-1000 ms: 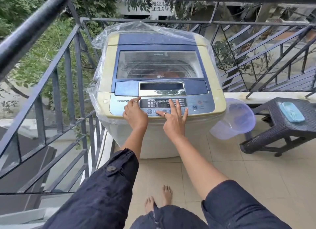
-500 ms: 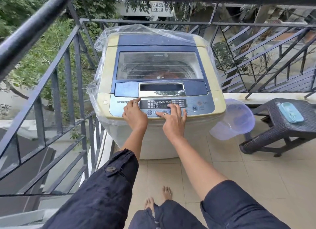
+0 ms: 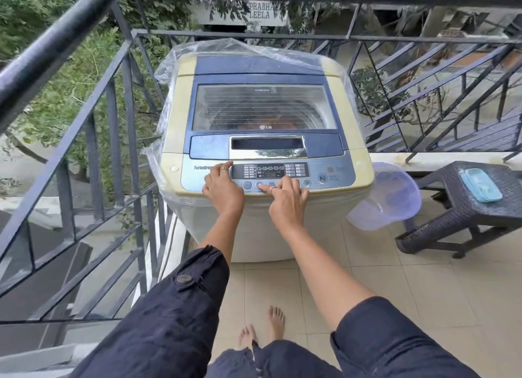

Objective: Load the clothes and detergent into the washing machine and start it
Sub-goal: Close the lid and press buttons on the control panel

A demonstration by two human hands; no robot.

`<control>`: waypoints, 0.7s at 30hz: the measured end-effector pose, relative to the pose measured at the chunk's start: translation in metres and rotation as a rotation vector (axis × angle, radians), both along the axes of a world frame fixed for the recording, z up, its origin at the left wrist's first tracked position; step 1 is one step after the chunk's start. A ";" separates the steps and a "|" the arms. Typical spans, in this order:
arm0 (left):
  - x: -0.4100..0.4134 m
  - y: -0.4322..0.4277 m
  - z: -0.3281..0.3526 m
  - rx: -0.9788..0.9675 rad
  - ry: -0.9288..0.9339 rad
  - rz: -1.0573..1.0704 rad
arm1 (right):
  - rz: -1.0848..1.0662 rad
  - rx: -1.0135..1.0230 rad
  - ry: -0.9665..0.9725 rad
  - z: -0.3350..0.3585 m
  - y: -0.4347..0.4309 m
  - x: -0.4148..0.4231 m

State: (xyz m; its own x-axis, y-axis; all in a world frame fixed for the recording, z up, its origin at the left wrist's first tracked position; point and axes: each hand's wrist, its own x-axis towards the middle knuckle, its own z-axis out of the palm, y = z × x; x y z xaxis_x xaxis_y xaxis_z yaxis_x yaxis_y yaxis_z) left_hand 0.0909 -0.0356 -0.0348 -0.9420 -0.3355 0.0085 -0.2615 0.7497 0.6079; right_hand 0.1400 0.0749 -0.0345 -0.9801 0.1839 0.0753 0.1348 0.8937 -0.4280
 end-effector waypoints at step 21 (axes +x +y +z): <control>0.000 0.002 0.000 -0.010 -0.006 0.013 | 0.016 0.013 0.008 0.003 0.001 -0.007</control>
